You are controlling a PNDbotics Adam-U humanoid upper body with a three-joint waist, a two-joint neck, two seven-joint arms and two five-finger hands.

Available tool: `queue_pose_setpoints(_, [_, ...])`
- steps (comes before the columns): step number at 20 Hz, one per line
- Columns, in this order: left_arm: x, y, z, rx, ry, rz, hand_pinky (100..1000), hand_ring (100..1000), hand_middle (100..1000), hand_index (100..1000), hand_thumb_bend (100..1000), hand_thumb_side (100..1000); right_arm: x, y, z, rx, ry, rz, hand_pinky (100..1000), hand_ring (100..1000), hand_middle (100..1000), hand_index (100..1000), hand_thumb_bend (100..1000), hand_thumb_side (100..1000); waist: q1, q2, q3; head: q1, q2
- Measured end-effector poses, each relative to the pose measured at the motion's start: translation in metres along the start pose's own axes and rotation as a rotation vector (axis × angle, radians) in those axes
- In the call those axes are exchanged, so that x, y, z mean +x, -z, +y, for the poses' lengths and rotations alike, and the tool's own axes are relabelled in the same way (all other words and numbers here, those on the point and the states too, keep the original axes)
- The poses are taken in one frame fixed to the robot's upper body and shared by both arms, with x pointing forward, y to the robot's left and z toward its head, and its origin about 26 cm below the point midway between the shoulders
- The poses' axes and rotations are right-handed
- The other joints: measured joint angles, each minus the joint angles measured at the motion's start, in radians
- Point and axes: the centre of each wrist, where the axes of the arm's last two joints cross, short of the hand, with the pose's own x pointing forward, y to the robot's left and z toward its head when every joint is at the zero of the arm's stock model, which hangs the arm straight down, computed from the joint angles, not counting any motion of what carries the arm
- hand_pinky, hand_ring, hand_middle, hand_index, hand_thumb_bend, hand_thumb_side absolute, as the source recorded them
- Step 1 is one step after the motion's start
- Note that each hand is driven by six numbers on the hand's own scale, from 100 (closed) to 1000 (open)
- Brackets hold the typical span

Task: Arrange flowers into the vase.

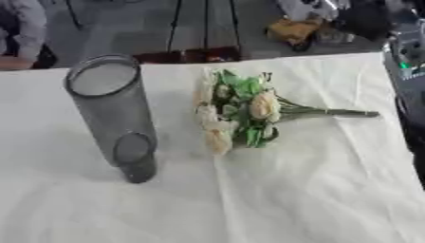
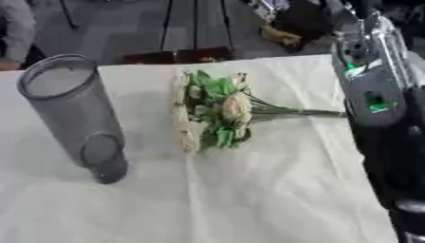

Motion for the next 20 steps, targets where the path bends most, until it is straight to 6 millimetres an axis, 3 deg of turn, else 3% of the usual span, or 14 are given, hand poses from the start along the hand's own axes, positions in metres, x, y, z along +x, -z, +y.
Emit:
queue_pose_setpoints(3, [0.000,0.000,0.000,-0.001,-0.002,0.002,551,670,863,907,100,1000,-0.011,0.003,0.006,0.108,-0.072,0.044,806,985,812,951,649,988,0.000,-0.003,0.000,0.000,0.000])
queue_pose_setpoints(9, [0.000,0.000,0.000,-0.007,-0.003,0.002,551,670,863,907,100,1000,-0.037,-0.001,0.023,0.306,-0.161,0.128,827,1000,880,992,691,881,-0.002,-0.005,0.000,0.000,0.000])
queue_pose_setpoints(20, [0.000,-0.001,0.000,-0.011,-0.008,0.007,550,670,863,905,100,1000,-0.087,-0.023,0.062,0.627,-0.087,0.289,869,1000,915,1000,773,569,-0.003,-0.007,0.000,0.001,-0.001])
